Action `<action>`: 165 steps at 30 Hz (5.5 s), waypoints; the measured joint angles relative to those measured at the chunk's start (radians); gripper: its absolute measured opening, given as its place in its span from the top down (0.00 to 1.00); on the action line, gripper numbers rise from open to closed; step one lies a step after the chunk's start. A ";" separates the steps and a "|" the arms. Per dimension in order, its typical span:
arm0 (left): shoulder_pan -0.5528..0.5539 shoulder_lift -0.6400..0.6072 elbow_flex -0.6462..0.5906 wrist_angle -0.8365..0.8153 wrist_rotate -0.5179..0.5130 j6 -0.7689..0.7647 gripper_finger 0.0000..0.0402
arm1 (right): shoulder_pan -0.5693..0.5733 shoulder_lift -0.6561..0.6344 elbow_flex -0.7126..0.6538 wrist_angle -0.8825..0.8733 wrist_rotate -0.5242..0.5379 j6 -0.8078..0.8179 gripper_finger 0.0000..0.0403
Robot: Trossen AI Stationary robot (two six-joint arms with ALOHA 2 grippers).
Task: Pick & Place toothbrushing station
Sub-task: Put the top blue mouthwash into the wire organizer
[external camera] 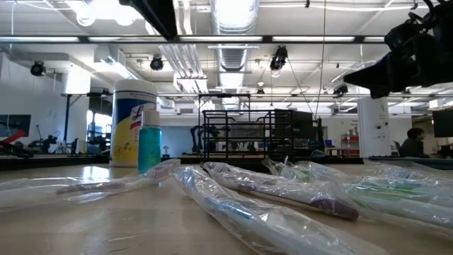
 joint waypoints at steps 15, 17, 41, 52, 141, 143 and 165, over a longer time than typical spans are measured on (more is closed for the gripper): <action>0.104 0.136 0.028 -0.138 0.182 -0.088 0.39 | 0.000 0.000 0.000 0.052 0.001 -0.047 0.98; 0.133 0.136 0.028 -0.144 0.212 -0.087 0.39 | 0.000 0.001 0.000 0.052 0.001 -0.037 0.98; 0.144 0.131 -0.170 0.056 0.375 -0.102 0.38 | 0.000 0.001 0.000 0.050 0.000 -0.003 0.98; 0.160 0.108 -0.163 0.071 0.381 -0.080 0.38 | 0.000 0.002 0.000 0.050 0.000 0.000 0.98; 0.190 0.113 -0.236 0.226 0.522 0.045 0.76 | 0.000 0.002 0.000 0.043 0.001 -0.009 0.98; 0.190 0.096 -0.210 0.216 0.504 0.081 0.76 | 0.000 0.002 0.000 0.043 0.001 -0.010 0.98; 0.191 -0.258 -0.155 0.199 0.265 0.406 0.76 | 0.000 0.001 0.000 0.043 0.001 -0.007 0.98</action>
